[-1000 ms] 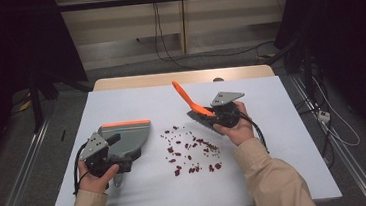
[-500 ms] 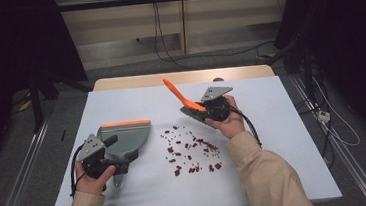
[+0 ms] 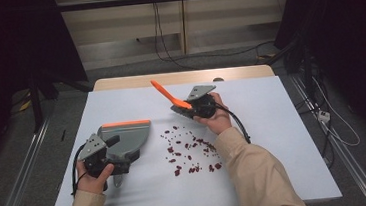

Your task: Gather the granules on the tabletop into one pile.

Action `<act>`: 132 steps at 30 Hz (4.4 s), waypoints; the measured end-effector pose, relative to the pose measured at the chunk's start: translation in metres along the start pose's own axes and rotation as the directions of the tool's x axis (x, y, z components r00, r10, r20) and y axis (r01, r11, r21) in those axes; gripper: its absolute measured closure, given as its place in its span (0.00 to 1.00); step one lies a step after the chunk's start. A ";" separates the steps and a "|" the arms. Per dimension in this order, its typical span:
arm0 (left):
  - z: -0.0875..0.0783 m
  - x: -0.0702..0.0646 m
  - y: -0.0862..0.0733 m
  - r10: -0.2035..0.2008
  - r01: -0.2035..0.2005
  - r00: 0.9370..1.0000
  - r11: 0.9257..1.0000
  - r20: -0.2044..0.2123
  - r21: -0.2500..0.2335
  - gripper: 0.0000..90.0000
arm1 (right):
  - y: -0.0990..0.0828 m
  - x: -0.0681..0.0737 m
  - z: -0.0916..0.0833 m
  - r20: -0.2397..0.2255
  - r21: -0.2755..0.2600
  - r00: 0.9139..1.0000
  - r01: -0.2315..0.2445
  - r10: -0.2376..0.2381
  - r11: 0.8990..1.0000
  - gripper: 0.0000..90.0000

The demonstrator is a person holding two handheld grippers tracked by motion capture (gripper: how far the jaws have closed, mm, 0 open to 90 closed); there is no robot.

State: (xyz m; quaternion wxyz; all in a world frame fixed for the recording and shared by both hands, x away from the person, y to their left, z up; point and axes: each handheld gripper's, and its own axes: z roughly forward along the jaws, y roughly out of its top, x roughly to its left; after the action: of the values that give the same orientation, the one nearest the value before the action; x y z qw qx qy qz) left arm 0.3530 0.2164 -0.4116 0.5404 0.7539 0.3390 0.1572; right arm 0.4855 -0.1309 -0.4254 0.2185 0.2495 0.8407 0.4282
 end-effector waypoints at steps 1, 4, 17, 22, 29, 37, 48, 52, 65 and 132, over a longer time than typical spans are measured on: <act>0.000 0.000 0.000 -0.001 0.001 1.000 1.000 0.000 -0.002 0.06 | -0.001 0.002 0.004 -0.010 0.015 1.000 0.020 -0.020 1.000 0.79; 0.000 0.002 0.000 -0.005 0.005 1.000 1.000 -0.003 -0.003 0.06 | -0.003 0.007 0.010 -0.043 0.029 0.998 0.036 -0.034 0.999 0.79; -0.002 0.001 0.000 -0.008 0.008 1.000 1.000 -0.006 -0.018 0.06 | -0.004 0.031 -0.005 -0.156 0.070 0.981 0.127 -0.115 0.989 0.79; -0.003 0.001 0.000 0.000 0.000 1.000 1.000 -0.007 -0.016 0.06 | -0.007 0.040 -0.015 -0.176 0.065 0.977 0.134 -0.120 0.989 0.79; -0.004 0.000 0.001 0.008 -0.009 1.000 1.000 -0.010 -0.016 0.06 | -0.011 0.053 -0.026 -0.186 0.065 0.973 0.149 -0.135 0.987 0.79; -0.004 -0.001 0.001 0.011 -0.011 1.000 1.000 -0.006 -0.017 0.06 | -0.015 0.062 -0.037 -0.199 0.057 0.970 0.154 -0.140 0.986 0.79; -0.002 -0.002 0.001 0.017 -0.017 1.000 1.000 -0.009 -0.009 0.06 | -0.012 0.060 -0.045 -0.169 0.022 0.974 0.154 -0.148 0.988 0.79; -0.002 -0.001 0.001 0.015 -0.015 1.000 1.000 -0.006 -0.010 0.06 | -0.002 0.049 -0.037 -0.141 0.004 0.978 0.153 -0.151 0.988 0.79; -0.006 0.004 -0.003 -0.006 0.006 1.000 1.000 -0.019 -0.010 0.06 | 0.016 0.043 0.024 -0.168 0.038 0.969 0.190 -0.181 0.981 0.79; -0.005 0.006 -0.005 0.001 -0.001 1.000 1.000 -0.024 -0.008 0.06 | 0.017 0.102 -0.052 -0.070 -0.100 0.889 -0.458 0.453 0.883 0.79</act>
State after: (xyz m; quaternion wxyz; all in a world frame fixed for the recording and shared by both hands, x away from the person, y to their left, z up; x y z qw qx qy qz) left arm 0.3521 0.2250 -0.4148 0.5394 0.7498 0.3444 0.1678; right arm 0.3797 -0.0919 -0.3996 0.1069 0.4172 0.7374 0.5203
